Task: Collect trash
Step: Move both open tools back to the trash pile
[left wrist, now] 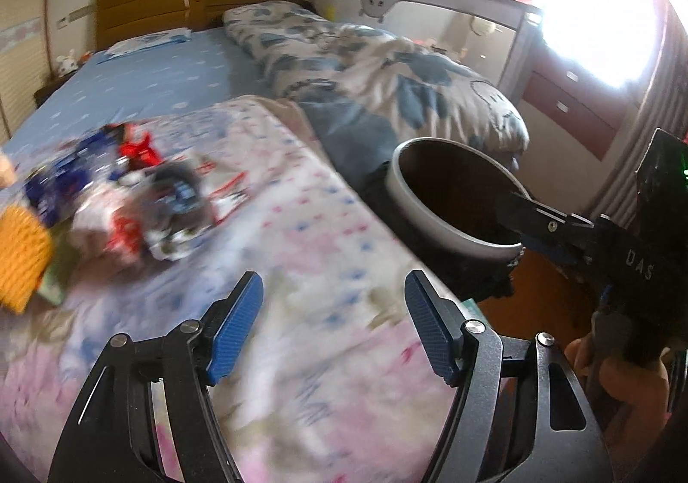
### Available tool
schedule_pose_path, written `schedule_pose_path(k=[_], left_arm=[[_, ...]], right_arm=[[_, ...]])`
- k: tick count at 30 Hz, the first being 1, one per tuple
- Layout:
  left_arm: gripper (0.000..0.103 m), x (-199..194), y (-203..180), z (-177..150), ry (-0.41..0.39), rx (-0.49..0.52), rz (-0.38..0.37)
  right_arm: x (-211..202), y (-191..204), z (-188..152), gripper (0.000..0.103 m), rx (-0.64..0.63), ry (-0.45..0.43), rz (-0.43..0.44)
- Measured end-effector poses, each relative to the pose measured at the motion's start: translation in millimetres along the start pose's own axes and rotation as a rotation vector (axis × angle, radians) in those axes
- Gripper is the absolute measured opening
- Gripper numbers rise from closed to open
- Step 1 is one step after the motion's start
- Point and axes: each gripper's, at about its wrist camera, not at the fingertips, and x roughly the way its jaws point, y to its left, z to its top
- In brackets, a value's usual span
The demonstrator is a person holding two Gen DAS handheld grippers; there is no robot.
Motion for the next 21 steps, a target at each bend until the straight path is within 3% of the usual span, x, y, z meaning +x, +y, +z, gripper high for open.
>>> schedule_pose_path(k=[21], left_arm=[[0.070,-42.6,112.3,-48.8,-0.009,-0.202,0.147]], right_arm=[[55.4,101.9,-59.8,0.092,-0.160,0.147,0.109]])
